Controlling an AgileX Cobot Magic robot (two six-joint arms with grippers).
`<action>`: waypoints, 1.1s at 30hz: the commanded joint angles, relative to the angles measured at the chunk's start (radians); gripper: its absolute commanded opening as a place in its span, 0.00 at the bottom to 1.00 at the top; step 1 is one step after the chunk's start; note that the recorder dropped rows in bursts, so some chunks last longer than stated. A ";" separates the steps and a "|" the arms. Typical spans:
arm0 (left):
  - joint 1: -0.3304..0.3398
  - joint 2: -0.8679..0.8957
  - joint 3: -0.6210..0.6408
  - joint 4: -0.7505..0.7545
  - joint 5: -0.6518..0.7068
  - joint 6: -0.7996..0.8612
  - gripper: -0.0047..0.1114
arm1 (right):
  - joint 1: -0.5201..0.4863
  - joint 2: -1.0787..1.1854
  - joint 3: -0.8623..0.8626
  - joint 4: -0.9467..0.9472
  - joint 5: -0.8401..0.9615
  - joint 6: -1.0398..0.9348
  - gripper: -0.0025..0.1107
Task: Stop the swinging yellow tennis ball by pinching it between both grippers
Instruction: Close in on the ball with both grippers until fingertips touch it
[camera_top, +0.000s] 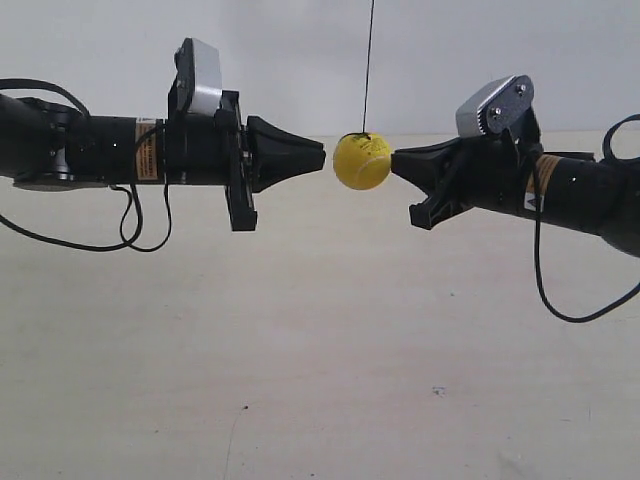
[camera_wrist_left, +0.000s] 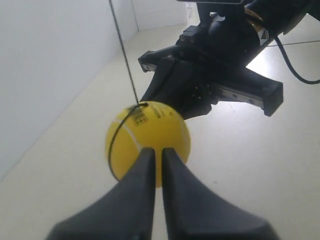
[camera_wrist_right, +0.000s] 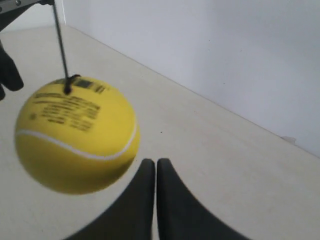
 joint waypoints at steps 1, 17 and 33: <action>-0.004 0.000 -0.005 0.008 -0.005 -0.017 0.08 | 0.002 0.001 -0.005 -0.009 -0.009 -0.002 0.02; -0.004 0.000 -0.017 0.011 -0.006 -0.036 0.08 | 0.002 0.001 -0.005 -0.035 -0.039 -0.002 0.02; -0.004 0.000 -0.017 0.072 -0.037 -0.072 0.08 | 0.002 0.001 -0.005 -0.083 -0.070 0.015 0.02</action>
